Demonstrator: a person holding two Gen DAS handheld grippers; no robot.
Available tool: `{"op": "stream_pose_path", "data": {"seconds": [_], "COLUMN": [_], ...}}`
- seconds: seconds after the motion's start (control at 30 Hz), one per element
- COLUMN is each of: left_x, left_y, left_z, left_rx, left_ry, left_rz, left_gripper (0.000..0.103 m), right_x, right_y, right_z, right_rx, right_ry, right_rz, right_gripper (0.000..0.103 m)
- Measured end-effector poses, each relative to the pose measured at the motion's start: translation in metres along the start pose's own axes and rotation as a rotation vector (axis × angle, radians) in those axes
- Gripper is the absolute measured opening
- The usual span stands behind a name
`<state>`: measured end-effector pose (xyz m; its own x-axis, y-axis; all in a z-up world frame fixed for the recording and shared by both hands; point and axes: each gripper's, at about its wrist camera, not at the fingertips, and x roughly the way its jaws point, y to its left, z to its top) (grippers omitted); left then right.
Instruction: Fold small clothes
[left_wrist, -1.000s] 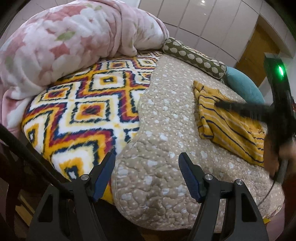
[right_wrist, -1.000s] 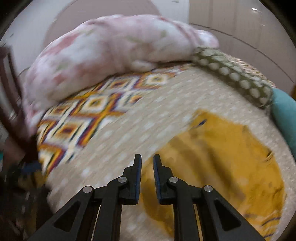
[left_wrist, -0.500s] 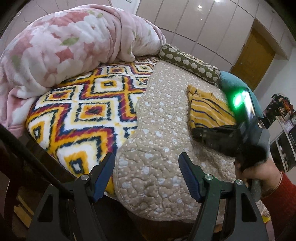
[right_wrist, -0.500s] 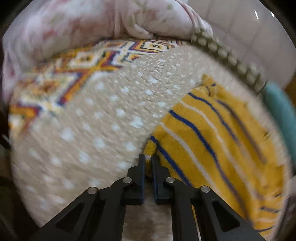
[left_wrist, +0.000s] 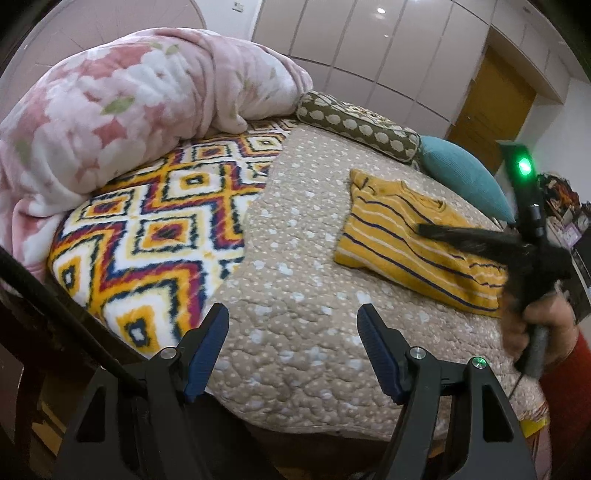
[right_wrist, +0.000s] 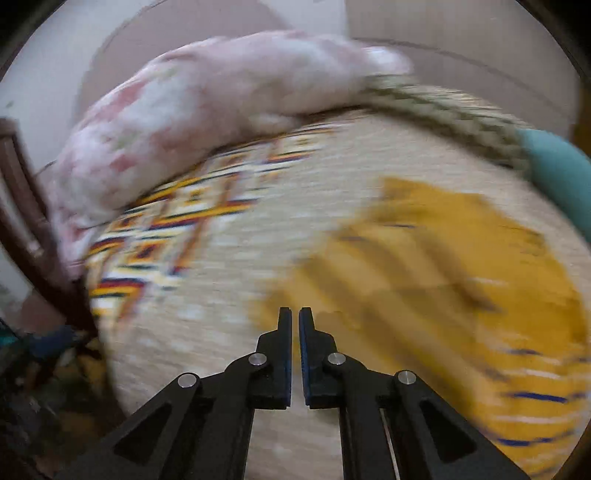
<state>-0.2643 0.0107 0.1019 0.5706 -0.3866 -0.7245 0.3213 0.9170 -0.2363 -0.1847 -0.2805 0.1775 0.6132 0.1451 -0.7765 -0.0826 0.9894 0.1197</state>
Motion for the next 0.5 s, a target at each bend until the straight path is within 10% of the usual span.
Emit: {"op": "stream_pose_path", "data": {"seconds": [0.13, 0.27, 0.5], "left_x": [0.007, 0.009, 0.016], "left_y": [-0.017, -0.037, -0.073], "left_z": [-0.003, -0.006, -0.013], "left_rx": [0.031, 0.070, 0.122], "left_ry": [0.024, 0.032, 0.081], "left_rz": [-0.001, 0.010, 0.022], "left_gripper": [0.071, 0.071, 0.071], "right_x": [-0.030, -0.050, -0.017], "right_y": [-0.107, -0.179, -0.228], "right_z": [-0.016, -0.027, -0.033], "right_rx": [0.133, 0.159, 0.191], "right_ry": [-0.008, -0.036, 0.034], "right_rz": [-0.302, -0.496, -0.436], "right_gripper": [0.012, 0.070, 0.061]}}
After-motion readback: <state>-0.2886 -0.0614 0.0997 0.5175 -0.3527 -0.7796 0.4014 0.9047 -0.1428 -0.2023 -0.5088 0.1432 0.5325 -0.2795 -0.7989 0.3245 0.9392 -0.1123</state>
